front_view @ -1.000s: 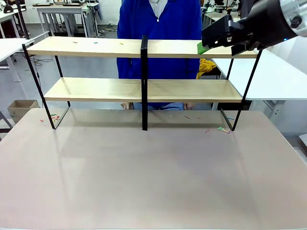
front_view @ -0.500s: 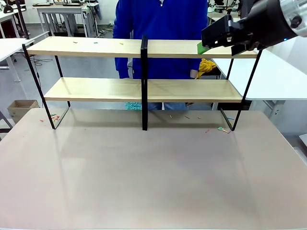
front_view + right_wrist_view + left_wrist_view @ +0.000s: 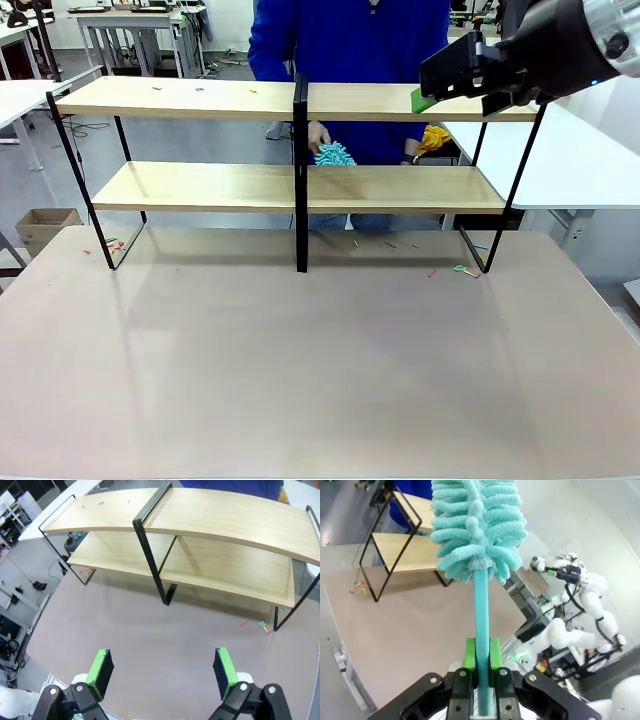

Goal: Clean the shelves.
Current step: Clean another randomly selected level of the Shelf with the Duster.

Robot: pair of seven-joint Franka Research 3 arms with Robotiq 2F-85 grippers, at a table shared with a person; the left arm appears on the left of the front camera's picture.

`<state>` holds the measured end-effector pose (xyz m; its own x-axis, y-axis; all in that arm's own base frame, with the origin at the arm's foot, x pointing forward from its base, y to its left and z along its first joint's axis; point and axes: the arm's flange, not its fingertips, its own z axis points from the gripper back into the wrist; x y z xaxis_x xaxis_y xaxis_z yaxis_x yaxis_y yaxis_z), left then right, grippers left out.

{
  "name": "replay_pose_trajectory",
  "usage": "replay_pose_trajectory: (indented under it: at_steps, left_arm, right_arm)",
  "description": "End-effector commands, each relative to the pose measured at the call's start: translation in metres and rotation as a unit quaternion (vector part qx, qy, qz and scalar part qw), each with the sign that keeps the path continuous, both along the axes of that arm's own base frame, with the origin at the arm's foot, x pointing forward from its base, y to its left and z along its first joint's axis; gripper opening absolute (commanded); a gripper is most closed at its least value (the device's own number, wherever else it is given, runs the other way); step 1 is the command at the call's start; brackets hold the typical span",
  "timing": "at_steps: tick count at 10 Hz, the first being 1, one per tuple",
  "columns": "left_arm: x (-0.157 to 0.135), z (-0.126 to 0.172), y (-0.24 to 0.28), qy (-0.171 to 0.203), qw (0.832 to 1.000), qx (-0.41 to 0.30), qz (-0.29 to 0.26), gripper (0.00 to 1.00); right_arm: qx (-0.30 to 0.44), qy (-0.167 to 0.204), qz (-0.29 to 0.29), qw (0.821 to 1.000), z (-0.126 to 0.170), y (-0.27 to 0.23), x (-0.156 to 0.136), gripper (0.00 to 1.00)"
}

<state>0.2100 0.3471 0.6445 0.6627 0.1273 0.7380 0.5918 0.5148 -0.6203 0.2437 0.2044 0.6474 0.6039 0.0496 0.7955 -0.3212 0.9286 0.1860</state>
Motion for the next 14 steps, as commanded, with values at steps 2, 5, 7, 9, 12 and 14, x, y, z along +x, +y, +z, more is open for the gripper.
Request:
replay_pose_trajectory:
  at_steps: [2, 5, 7, 9, 12, 14]
  left_arm:
    - [0.064, 0.051, -0.130, 0.041, 0.989, 0.123, -0.077, 0.13]
    - [0.076, 0.066, -0.136, 0.032, 0.990, 0.116, -0.066, 0.13]
    - [0.076, 0.066, -0.136, 0.032, 0.990, 0.116, -0.066, 0.13]
    - [0.083, 0.067, -0.198, 0.045, 0.984, 0.167, -0.040, 0.13]
    - [0.119, 0.064, -0.311, 0.054, 0.961, 0.270, 0.014, 0.13]
    - [0.134, 0.057, -0.382, 0.068, 0.953, 0.282, 0.089, 0.13]
  right_arm:
    - [0.003, 0.000, 0.001, 1.000, 0.000, 0.000, 0.001, 1.00]
    - [0.003, 0.000, 0.001, 1.000, 0.000, 0.000, 0.001, 1.00]
    - [0.003, 0.000, 0.001, 1.000, 0.000, 0.000, 0.001, 1.00]
    - [0.003, 0.000, 0.001, 1.000, 0.000, 0.000, 0.001, 1.00]
    - [0.003, 0.000, 0.001, 1.000, 0.000, 0.000, 0.001, 1.00]
    - [0.003, 0.000, 0.001, 1.000, 0.000, 0.000, 0.001, 1.00]
